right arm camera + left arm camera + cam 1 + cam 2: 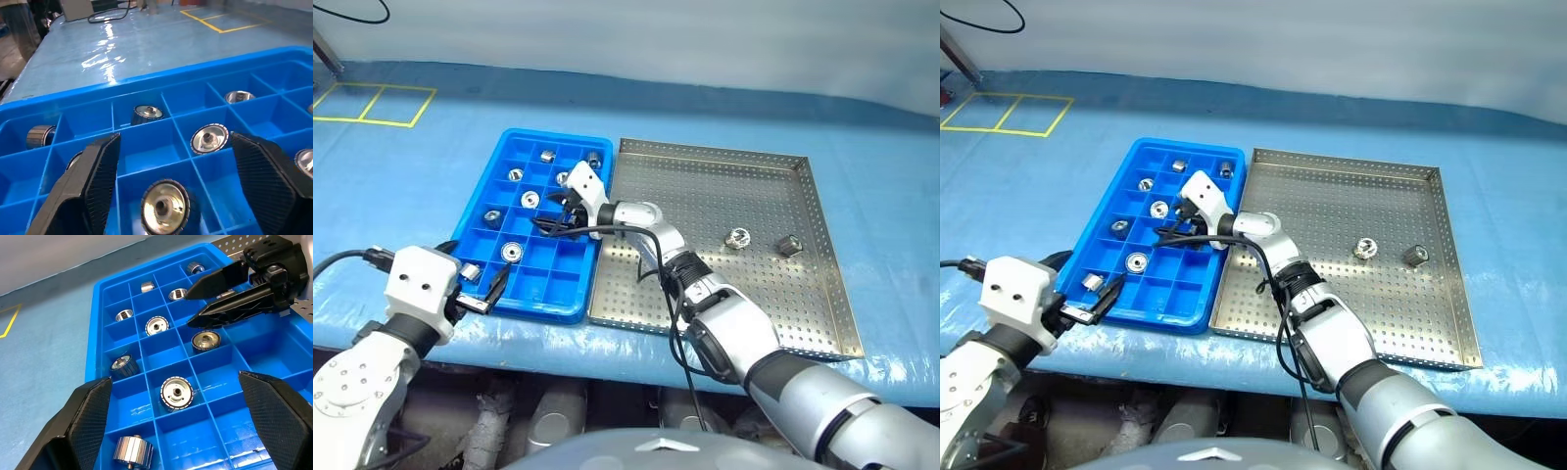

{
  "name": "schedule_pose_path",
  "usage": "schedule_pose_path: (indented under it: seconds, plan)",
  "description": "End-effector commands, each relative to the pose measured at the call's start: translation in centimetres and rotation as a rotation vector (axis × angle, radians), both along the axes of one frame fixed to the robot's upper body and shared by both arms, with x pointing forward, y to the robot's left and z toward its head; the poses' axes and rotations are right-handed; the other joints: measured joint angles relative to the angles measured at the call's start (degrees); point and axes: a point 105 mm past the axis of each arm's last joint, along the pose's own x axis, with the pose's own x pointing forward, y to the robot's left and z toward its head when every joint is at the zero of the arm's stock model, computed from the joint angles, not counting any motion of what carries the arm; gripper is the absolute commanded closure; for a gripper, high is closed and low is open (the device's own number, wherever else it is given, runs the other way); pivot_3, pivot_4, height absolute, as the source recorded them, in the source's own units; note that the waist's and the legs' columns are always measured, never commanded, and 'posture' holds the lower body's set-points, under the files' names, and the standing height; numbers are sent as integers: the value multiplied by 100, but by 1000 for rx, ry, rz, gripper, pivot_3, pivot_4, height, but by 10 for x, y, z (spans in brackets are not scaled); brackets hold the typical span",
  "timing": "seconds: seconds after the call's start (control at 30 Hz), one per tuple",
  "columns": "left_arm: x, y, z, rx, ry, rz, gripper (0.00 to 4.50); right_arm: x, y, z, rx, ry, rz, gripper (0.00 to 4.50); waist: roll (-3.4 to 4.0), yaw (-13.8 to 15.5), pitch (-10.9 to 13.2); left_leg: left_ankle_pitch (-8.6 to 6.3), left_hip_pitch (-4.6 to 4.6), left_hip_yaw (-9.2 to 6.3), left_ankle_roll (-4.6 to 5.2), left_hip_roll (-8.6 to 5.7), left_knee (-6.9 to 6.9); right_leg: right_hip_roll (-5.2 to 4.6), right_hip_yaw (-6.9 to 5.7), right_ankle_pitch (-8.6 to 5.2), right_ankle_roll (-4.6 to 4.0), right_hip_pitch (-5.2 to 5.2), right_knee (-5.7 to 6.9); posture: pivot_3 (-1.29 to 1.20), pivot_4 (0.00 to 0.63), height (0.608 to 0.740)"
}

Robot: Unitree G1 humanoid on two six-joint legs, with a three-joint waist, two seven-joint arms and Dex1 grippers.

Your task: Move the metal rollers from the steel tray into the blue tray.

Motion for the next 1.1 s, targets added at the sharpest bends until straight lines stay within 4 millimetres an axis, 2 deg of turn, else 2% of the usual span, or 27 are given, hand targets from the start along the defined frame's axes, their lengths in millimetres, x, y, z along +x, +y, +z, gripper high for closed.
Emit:
schedule_pose_path:
  seconds: [0.03,0.17,0.23,0.37,0.43,0.53,0.63,0.77,0.93,1.1]
  plan:
    - [1,-6,9,18,-41,-27,0,3,4,28,66,-79,-1,947,0,-3,0,0,0,0,0,0,0,0,0,0,0,0,0,162,150,740]
    - [8,-13,10,1,-52,-66,0,8,-9,41,94,-137,-45,947,1,-8,0,1,0,-1,-2,0,0,0,-1,0,0,0,2,135,150,740]
    - [17,-23,12,-25,-69,-109,0,8,-28,50,98,-182,-70,947,3,24,-1,2,0,-2,-2,-1,1,-2,-2,0,-1,1,2,114,150,740]
    - [42,-54,13,-96,-94,-232,0,3,-79,54,44,-235,-175,947,5,67,-7,4,-7,-23,5,-16,12,-20,-32,1,2,23,-7,41,150,740]
    - [49,-65,12,-113,-89,-281,0,-1,-97,54,15,-235,-219,947,4,-7,-9,2,-7,-19,10,-19,19,-23,-26,4,6,25,-7,10,150,740]
    - [60,-88,6,-116,-59,-402,0,-7,-140,48,-66,-228,-339,947,7,-136,-10,1,-11,-2,12,-14,18,-30,-10,6,9,12,-4,-58,150,740]
    - [71,-102,3,-110,-51,-475,0,-13,-177,41,-115,-203,-475,947,10,-274,-12,2,-17,5,10,-2,17,-34,-8,5,8,3,-2,-120,150,740]
    - [79,-119,1,-108,-39,-559,0,-21,-196,33,-94,-137,-556,947,10,-505,-12,0,-14,31,14,8,19,-27,15,8,11,0,-1,-168,150,740]
    - [77,-142,1,-105,-38,-674,0,-21,-214,19,-56,-41,-655,947,10,-666,-12,-23,-5,68,60,6,34,-23,53,21,34,2,-1,-187,150,740]
    - [77,-146,8,-115,-66,-692,0,-13,-226,-4,-55,65,-722,947,10,-763,-12,-25,-3,90,79,0,46,-24,79,32,51,4,-2,-179,150,740]
